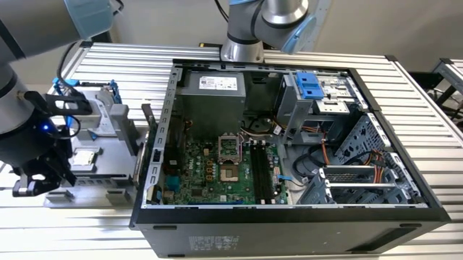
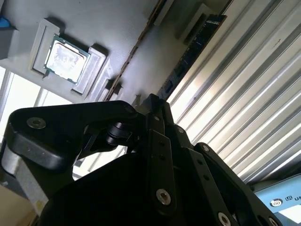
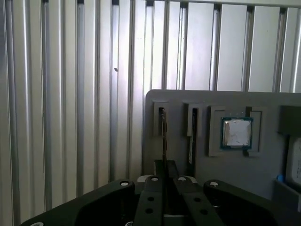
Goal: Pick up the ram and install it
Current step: 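Pick up the ram and move it above insertion slot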
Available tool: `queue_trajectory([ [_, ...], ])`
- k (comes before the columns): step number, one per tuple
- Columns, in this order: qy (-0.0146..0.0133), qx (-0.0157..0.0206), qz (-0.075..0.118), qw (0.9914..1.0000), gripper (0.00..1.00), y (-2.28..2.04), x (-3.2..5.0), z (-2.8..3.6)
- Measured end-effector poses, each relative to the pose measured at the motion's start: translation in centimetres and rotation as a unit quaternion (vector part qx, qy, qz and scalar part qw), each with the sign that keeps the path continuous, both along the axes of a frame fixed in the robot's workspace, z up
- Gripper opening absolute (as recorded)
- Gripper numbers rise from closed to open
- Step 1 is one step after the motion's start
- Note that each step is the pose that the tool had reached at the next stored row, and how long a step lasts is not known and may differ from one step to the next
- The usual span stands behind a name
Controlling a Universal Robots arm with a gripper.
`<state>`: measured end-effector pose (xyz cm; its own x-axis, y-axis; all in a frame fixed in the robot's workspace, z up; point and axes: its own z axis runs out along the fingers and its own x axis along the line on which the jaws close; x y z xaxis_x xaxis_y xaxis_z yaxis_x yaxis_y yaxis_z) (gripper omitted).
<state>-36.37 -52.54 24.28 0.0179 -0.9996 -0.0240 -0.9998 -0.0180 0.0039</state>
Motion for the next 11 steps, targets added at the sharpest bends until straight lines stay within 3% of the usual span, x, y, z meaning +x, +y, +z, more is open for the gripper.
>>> queue_trajectory([
  [11, 0.0000, 0.0000, -0.003, 0.99999, 0.00, 0.00, 0.00, 1.15],
])
